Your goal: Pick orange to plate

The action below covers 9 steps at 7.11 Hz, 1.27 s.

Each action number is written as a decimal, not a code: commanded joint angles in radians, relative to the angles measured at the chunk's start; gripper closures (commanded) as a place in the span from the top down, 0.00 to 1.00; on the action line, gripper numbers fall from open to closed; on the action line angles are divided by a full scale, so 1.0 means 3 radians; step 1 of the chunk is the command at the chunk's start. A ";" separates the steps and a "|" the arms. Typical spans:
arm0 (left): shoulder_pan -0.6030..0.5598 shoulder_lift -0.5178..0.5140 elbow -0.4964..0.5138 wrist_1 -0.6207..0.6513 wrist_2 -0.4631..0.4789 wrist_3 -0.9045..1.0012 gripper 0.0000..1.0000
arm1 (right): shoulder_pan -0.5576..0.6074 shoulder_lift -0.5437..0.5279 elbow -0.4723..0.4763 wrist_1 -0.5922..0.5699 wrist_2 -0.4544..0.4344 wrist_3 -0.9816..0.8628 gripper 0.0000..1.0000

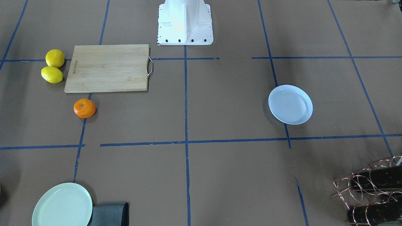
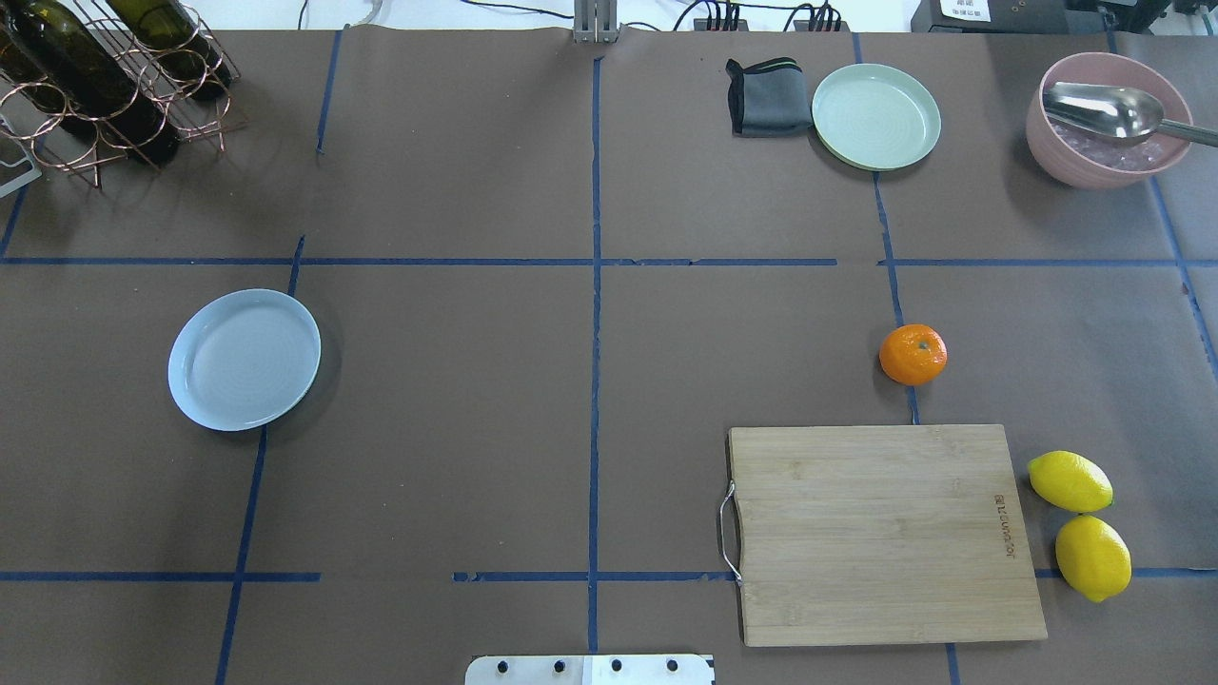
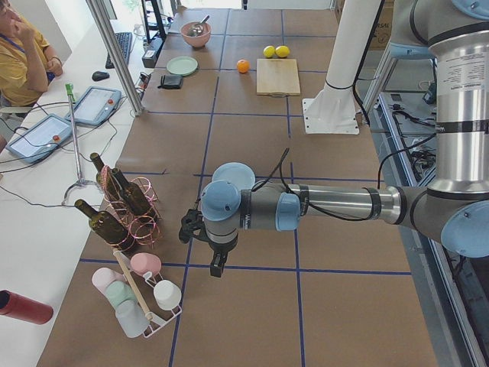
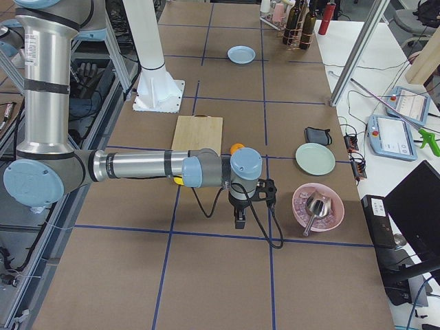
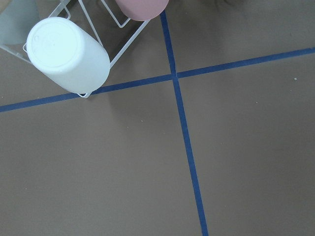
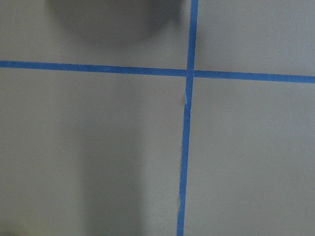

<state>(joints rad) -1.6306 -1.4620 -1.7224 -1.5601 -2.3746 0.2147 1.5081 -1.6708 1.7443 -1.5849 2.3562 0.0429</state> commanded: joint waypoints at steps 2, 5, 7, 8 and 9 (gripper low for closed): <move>0.0005 -0.0015 -0.0006 0.0005 -0.0005 0.0005 1.00 | -0.0001 0.0001 -0.0001 0.0001 0.0000 0.0000 1.00; 0.0097 -0.0071 0.0024 -0.0071 -0.0005 0.0005 1.00 | -0.0001 0.0006 -0.0016 0.0006 -0.0020 0.0005 1.00; 0.0112 0.0005 0.0015 -0.0087 -0.0528 0.0000 1.00 | -0.0001 0.0016 -0.0006 0.0026 -0.0005 0.0015 1.00; 0.0112 0.0021 0.0040 -0.0097 -0.0790 -0.0015 1.00 | -0.0011 0.0021 -0.0006 0.0026 -0.0005 0.0020 1.00; 0.0107 0.0021 0.0005 -0.0107 -0.0858 -0.0010 1.00 | -0.0011 0.0031 -0.0001 0.0031 -0.0005 0.0015 1.00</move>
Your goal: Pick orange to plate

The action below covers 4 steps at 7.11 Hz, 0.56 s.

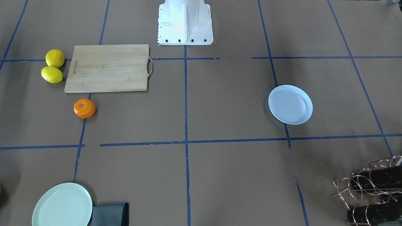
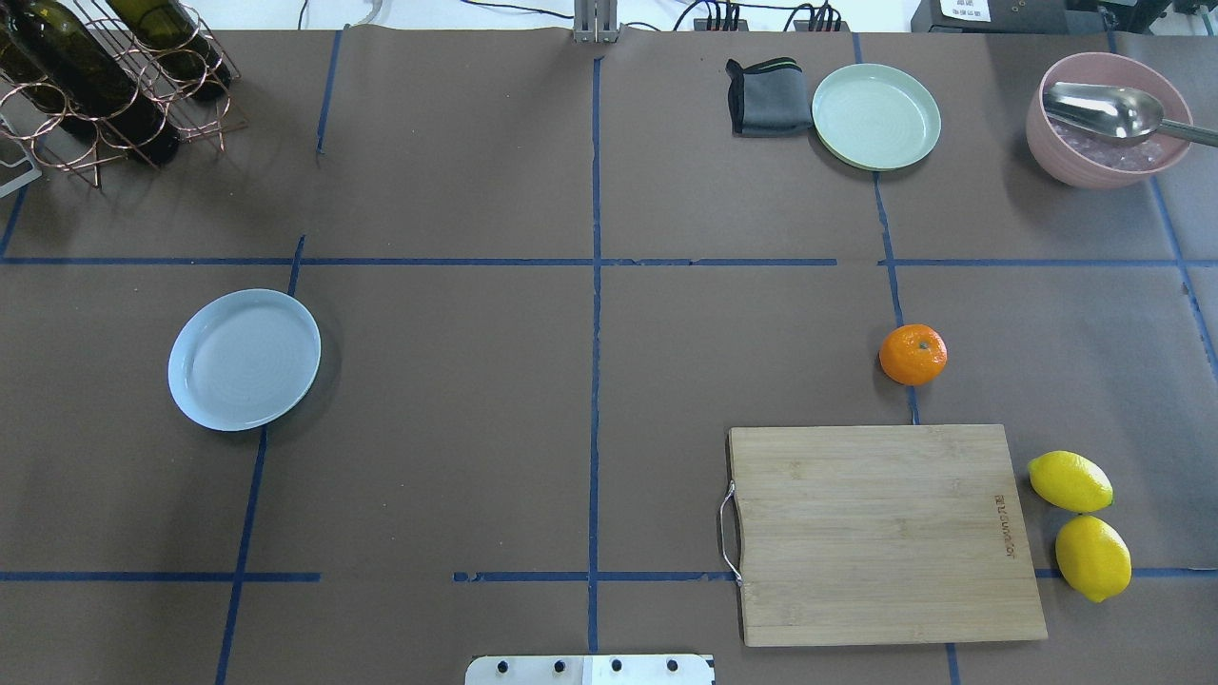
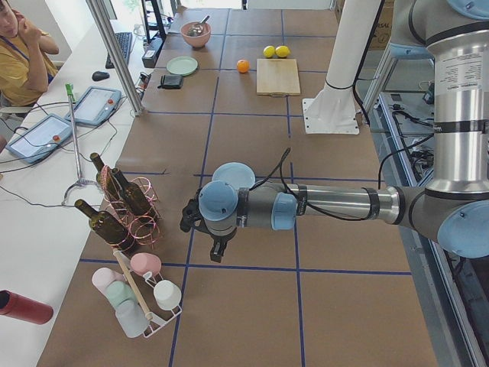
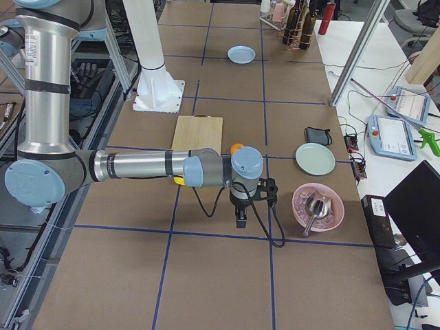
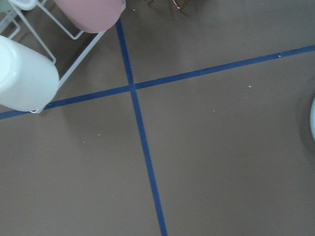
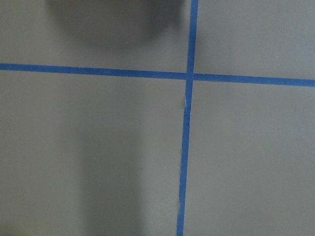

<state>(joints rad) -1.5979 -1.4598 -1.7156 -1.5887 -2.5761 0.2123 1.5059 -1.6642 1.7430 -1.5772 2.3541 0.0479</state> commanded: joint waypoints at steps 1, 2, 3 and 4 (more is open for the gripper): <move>-0.0002 0.0014 0.0002 -0.0047 -0.0274 -0.0017 1.00 | -0.0004 0.0010 0.0009 0.0021 0.0007 -0.0001 1.00; 0.0003 0.0009 0.0017 -0.0200 -0.0279 -0.0017 1.00 | -0.0004 0.0010 0.0004 0.0042 0.0002 -0.0006 1.00; 0.0009 0.0003 0.0098 -0.0333 -0.0279 -0.0033 1.00 | -0.0004 0.0010 -0.0016 0.0087 0.0002 -0.0006 1.00; 0.0105 -0.0032 0.0155 -0.0476 -0.0239 -0.0276 1.00 | -0.0004 0.0010 -0.0007 0.0123 0.0007 -0.0021 1.00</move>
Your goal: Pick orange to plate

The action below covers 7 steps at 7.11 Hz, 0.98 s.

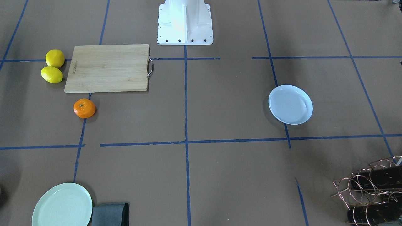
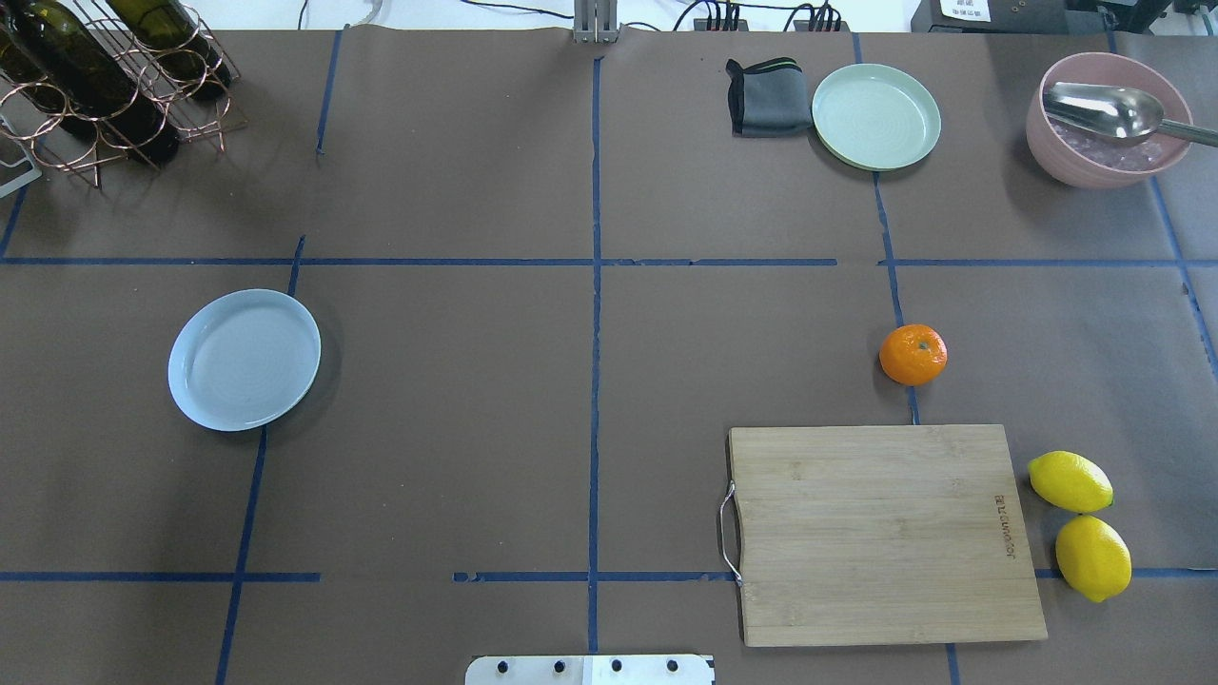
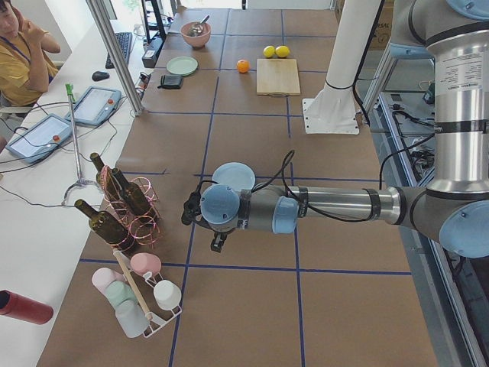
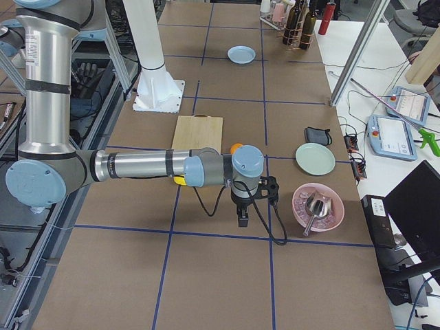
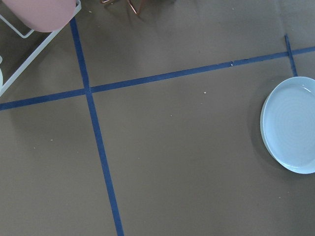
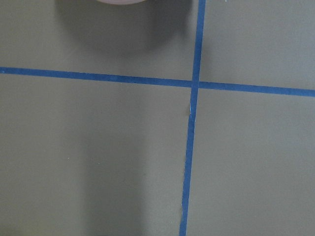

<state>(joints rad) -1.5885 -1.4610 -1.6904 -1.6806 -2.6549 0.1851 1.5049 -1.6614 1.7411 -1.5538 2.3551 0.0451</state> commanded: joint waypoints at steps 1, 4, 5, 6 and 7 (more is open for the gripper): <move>0.0236 -0.0049 0.0127 -0.0555 0.0075 -0.0653 1.00 | 0.0000 -0.0025 -0.0015 0.0187 0.0009 -0.0012 1.00; 0.1110 -0.0110 0.0174 -0.1723 0.0799 -0.2318 1.00 | -0.0087 -0.0025 -0.0020 0.0245 0.0126 -0.0022 1.00; 0.1482 -0.0136 0.0169 -0.2054 0.1090 -0.2907 1.00 | -0.0178 -0.0015 -0.0015 0.0245 0.0136 -0.0017 1.00; 0.1713 -0.0344 0.0194 -0.2113 0.1265 -0.3374 1.00 | -0.0184 -0.0005 -0.0005 0.0250 0.0142 -0.0017 1.00; 0.1959 -0.0437 0.0240 -0.2114 0.1423 -0.3611 1.00 | -0.0184 0.0000 -0.0005 0.0250 0.0142 -0.0017 1.00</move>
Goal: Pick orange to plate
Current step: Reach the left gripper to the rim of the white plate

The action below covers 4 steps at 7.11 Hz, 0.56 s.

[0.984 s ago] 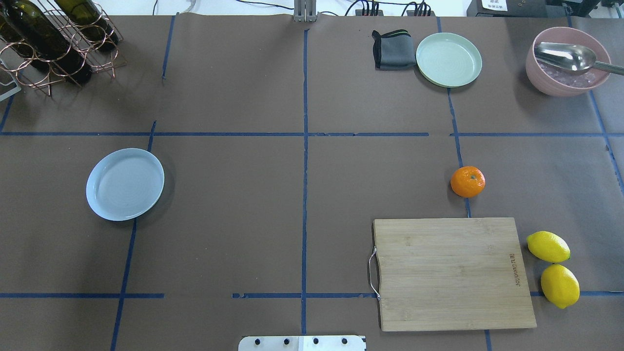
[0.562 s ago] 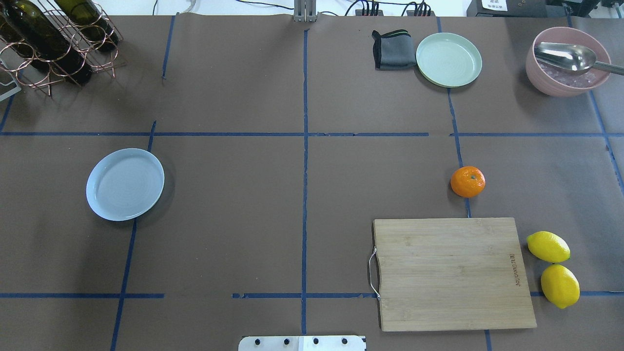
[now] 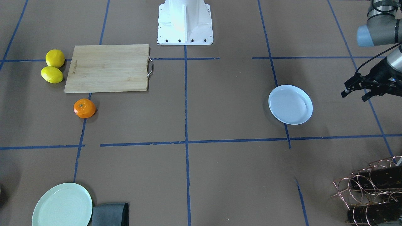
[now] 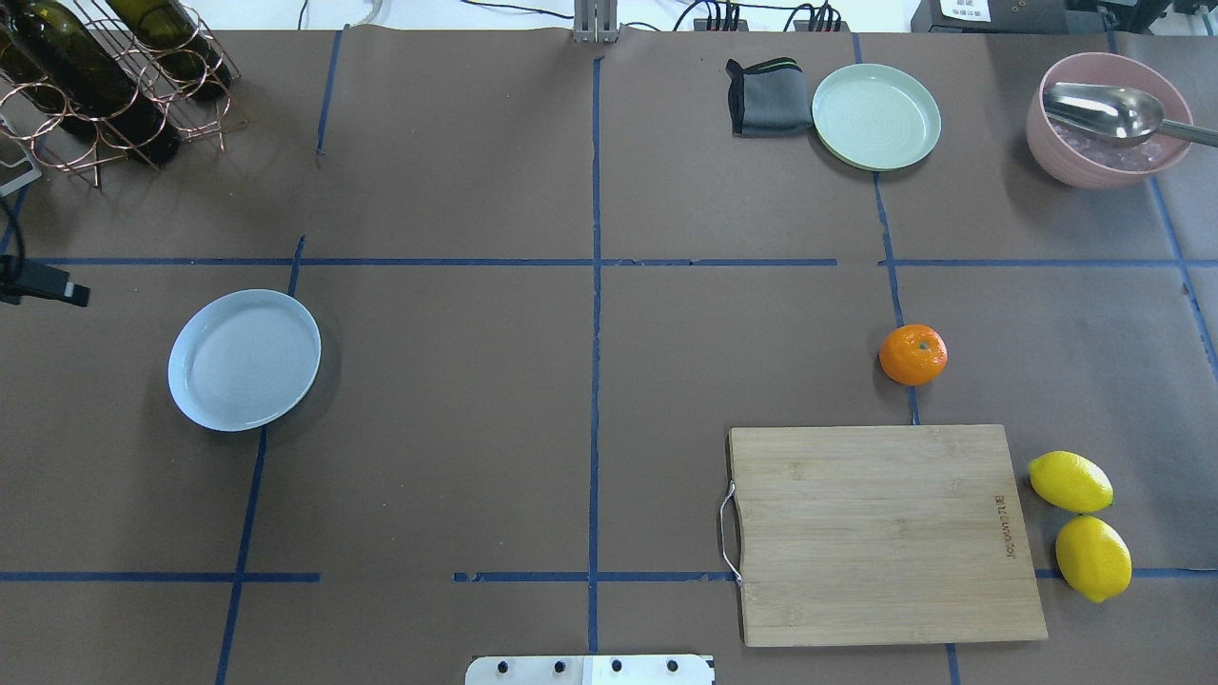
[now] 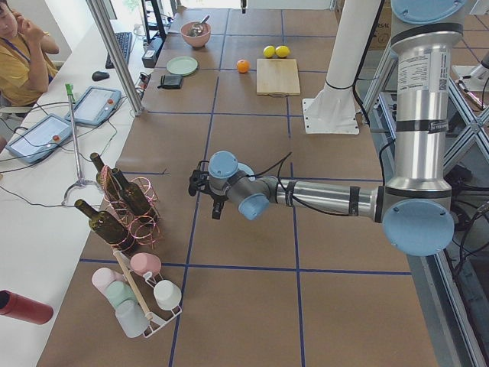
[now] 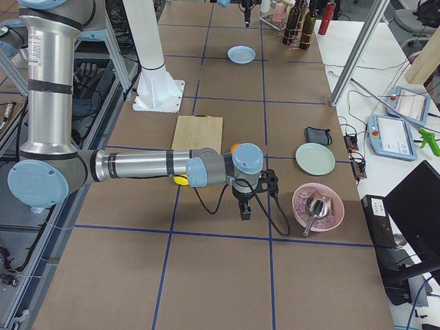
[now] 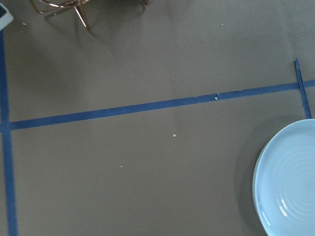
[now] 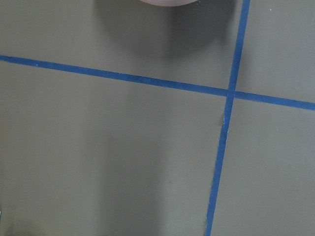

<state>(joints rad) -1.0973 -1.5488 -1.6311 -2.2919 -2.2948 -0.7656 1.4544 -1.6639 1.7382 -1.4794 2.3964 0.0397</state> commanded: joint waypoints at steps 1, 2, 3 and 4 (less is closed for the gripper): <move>0.0445 -0.0165 0.0037 -0.0076 0.0407 -0.0540 0.99 | -0.0021 0.0009 0.0004 0.0002 0.0009 0.0006 1.00; 0.0457 -0.0165 0.0048 -0.0071 0.0409 -0.0541 0.96 | -0.0021 0.0009 0.0004 0.0002 0.0019 0.0006 1.00; 0.0548 -0.0165 0.0108 -0.0076 0.0409 -0.0546 0.93 | -0.0026 0.0009 -0.0006 0.0002 0.0116 0.0006 1.00; 0.0620 -0.0165 0.0124 -0.0081 0.0409 -0.0643 0.90 | -0.0031 0.0009 -0.0011 0.0002 0.0177 0.0006 1.00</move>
<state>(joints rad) -0.9395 -1.5975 -1.6039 -2.3146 -2.1752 -0.9337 1.4467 -1.6614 1.7374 -1.4787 2.4249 0.0413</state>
